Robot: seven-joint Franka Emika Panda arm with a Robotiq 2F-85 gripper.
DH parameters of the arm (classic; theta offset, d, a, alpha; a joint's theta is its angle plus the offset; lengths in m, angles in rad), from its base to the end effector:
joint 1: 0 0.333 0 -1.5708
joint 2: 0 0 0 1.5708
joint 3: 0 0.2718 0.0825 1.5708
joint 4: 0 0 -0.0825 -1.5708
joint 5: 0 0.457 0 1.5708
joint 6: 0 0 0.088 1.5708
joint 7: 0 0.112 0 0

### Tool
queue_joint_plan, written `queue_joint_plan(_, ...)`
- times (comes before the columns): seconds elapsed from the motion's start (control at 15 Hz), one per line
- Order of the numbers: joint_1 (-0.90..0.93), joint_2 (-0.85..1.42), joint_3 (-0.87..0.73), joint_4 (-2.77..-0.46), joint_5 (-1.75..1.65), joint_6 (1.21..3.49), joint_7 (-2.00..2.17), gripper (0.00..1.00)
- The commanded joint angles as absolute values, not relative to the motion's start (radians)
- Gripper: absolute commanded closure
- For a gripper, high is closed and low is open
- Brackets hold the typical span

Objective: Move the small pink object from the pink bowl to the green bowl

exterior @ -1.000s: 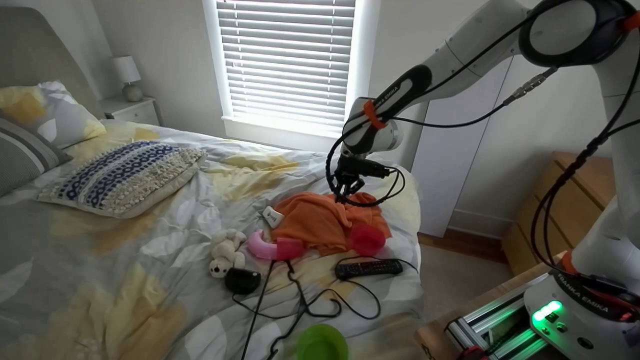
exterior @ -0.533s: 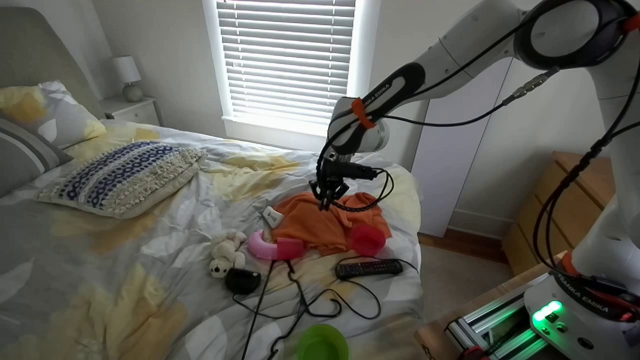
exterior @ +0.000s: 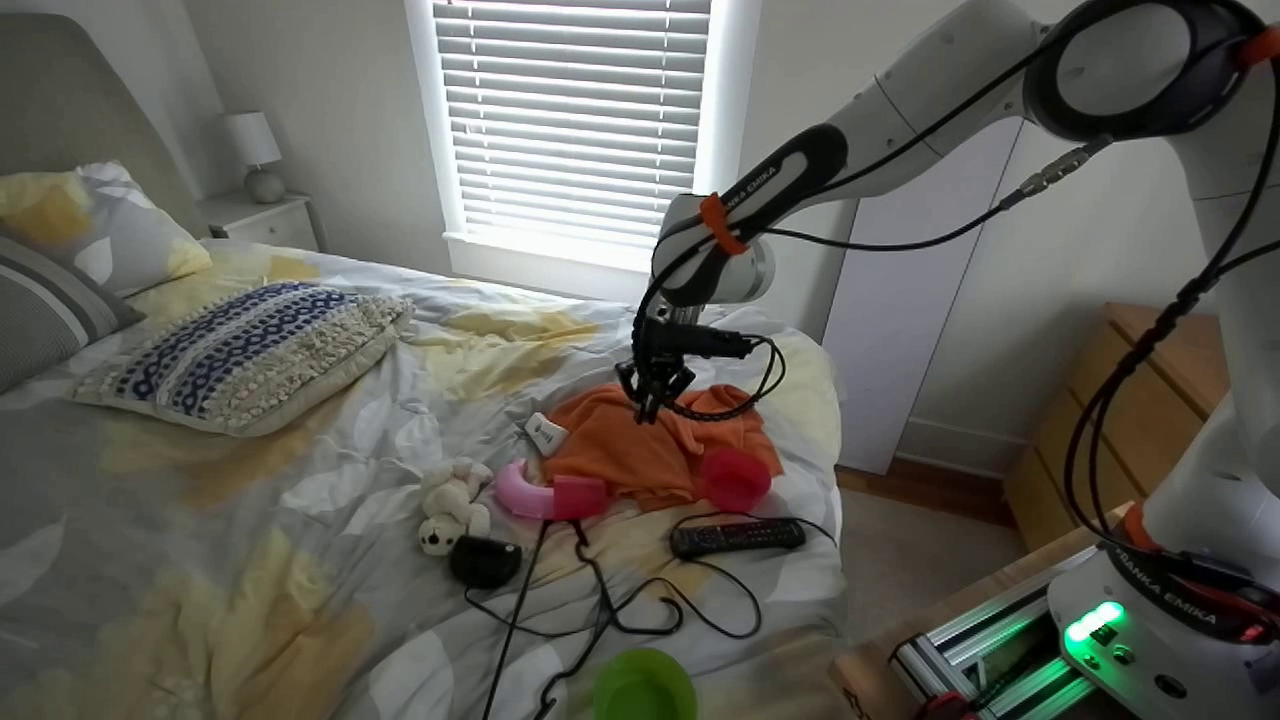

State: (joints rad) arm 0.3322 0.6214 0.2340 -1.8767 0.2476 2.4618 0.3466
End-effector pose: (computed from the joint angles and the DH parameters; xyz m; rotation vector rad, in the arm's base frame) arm 0.5482 0.3560 0.0856 -2.8872 0.0248 0.2243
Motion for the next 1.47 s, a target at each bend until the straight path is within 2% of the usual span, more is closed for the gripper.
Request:
queue_joint_plan(0.0,0.331,0.668,0.302,-1.821,0.275,2.325,0.249,0.95)
queue_joint_plan(0.27,0.368,0.718,0.347,-1.765,0.263,2.180,0.180,0.95)
queue_joint_plan(0.53,0.478,0.772,0.300,-1.667,0.142,2.080,0.211,0.95)
queue_joint_plan(0.73,0.489,0.761,0.288,-1.647,0.079,2.032,0.170,0.95)
queue_joint_plan(0.8,0.482,0.756,0.304,-1.681,0.119,2.076,0.190,0.81)
queue_joint_plan(1.07,0.484,0.756,0.291,-1.657,0.094,2.053,0.176,0.81)
queue_joint_plan(1.13,0.483,0.756,0.290,-1.656,0.094,2.053,0.175,0.95)
queue_joint_plan(1.4,0.508,0.785,0.332,-1.659,0.089,2.035,0.108,0.95)
